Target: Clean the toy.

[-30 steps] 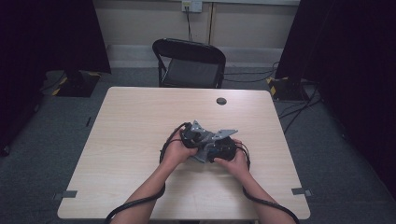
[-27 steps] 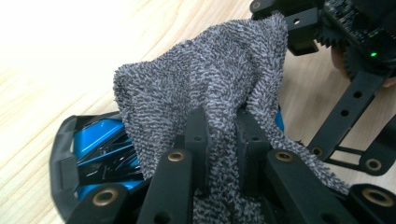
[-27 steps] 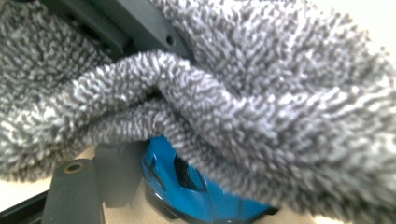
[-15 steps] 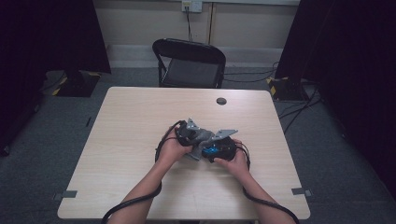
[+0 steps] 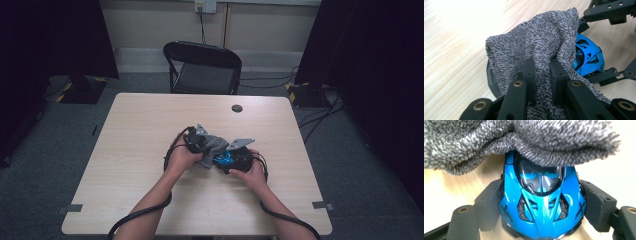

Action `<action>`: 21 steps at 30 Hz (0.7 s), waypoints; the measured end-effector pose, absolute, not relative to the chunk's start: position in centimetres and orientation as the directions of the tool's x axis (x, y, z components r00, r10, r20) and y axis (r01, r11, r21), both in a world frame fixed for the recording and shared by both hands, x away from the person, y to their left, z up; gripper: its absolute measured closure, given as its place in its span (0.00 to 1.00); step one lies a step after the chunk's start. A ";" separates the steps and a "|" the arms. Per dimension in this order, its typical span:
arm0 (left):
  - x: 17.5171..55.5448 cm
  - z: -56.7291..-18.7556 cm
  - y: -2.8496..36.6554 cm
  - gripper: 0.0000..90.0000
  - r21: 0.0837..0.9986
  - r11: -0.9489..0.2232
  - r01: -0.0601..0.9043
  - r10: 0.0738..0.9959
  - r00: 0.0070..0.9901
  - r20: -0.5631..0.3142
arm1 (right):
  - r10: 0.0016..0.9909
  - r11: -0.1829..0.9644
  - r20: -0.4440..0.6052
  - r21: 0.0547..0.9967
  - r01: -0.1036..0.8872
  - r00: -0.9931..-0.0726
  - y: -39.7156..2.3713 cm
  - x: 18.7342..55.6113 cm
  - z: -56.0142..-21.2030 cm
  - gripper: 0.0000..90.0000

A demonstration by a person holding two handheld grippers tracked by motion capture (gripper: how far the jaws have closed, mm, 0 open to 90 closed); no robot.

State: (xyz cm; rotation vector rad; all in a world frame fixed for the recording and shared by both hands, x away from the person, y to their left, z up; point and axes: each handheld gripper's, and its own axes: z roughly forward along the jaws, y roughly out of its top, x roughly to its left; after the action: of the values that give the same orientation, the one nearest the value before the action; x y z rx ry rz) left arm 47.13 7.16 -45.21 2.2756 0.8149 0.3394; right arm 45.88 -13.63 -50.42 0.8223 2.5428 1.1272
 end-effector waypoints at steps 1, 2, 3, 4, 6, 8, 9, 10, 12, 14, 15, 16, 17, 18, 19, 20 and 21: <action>47.3 -45.2 7.3 0.86 0.685 -0.562 0.464 0.645 0.764 0.011 | 0.583 0.543 0.008 0.740 0.397 -0.812 -13.6 45.9 -50.4 0.28; 47.3 -45.2 7.4 0.86 0.686 -0.558 0.468 0.649 0.761 0.009 | 0.583 0.544 0.008 0.739 0.397 -0.813 -13.6 45.9 -50.4 0.28; 47.3 -45.2 7.4 0.86 0.686 -0.558 0.468 0.649 0.761 0.009 | 0.583 0.544 0.008 0.739 0.397 -0.813 -13.6 45.9 -50.4 0.28; 47.4 -45.1 7.5 0.86 0.686 -0.555 0.471 0.652 0.758 0.008 | 0.583 0.544 0.008 0.739 0.397 -0.813 -13.6 45.9 -50.4 0.28; 47.6 -45.1 7.9 0.86 0.690 -0.541 0.481 0.660 0.751 -0.005 | 0.583 0.544 0.008 0.739 0.397 -0.813 -13.6 45.9 -50.4 0.28; 47.7 -45.2 8.0 0.86 0.692 -0.533 0.486 0.667 0.745 -0.010 | 0.583 0.543 0.008 0.739 0.397 -0.812 -13.6 45.9 -50.4 0.28; 47.8 -45.2 8.1 0.86 0.692 -0.532 0.488 0.670 0.742 -0.008 | 0.583 0.544 0.008 0.739 0.397 -0.813 -13.6 45.9 -50.4 0.28; 47.9 -45.1 8.3 0.86 0.693 -0.527 0.493 0.676 0.737 -0.010 | 0.583 0.544 0.008 0.740 0.397 -0.813 -13.6 45.9 -50.4 0.28; 48.0 -45.1 8.6 0.86 0.689 -0.531 0.494 0.679 0.734 -0.003 | 0.583 0.543 0.008 0.740 0.397 -0.813 -13.6 45.9 -50.4 0.28; 48.0 -45.1 8.6 0.86 0.690 -0.525 0.498 0.683 0.731 -0.008 | 0.583 0.544 0.008 0.740 0.397 -0.813 -13.6 45.9 -50.4 0.28; 48.2 -45.1 8.8 0.86 0.688 -0.524 0.502 0.685 0.729 -0.010 | 0.583 0.544 0.008 0.739 0.397 -0.813 -13.6 45.9 -50.4 0.28; 48.2 -45.1 8.8 0.86 0.688 -0.524 0.502 0.685 0.729 -0.010 | 0.583 0.544 0.008 0.739 0.397 -0.813 -13.6 45.9 -50.4 0.28; 48.2 -45.1 8.9 0.86 0.690 -0.519 0.504 0.689 0.725 -0.011 | 0.583 0.544 0.008 0.740 0.397 -0.813 -13.6 45.9 -50.4 0.28; 48.3 -45.1 9.0 0.86 0.691 -0.521 0.502 0.691 0.723 -0.005 | 0.583 0.543 0.008 0.740 0.397 -0.813 -13.6 45.9 -50.4 0.28; 48.4 -45.1 9.0 0.86 0.690 -0.518 0.505 0.694 0.720 -0.006 | 0.583 0.543 0.008 0.740 0.397 -0.813 -13.6 45.9 -50.4 0.28; 48.4 -45.1 9.0 0.86 0.690 -0.518 0.505 0.694 0.720 -0.006 | 0.583 0.543 0.008 0.740 0.397 -0.813 -13.6 45.9 -50.4 0.28; 48.4 -45.0 9.1 0.86 0.687 -0.528 0.499 0.696 0.718 0.014 | 0.582 0.543 0.008 0.740 0.397 -0.813 -13.6 45.9 -50.4 0.28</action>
State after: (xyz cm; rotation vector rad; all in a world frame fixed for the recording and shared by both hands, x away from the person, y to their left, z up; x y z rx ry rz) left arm 48.44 9.09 -44.97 2.2438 0.9024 0.3768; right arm 45.88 -13.63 -50.42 0.8221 2.5429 1.1284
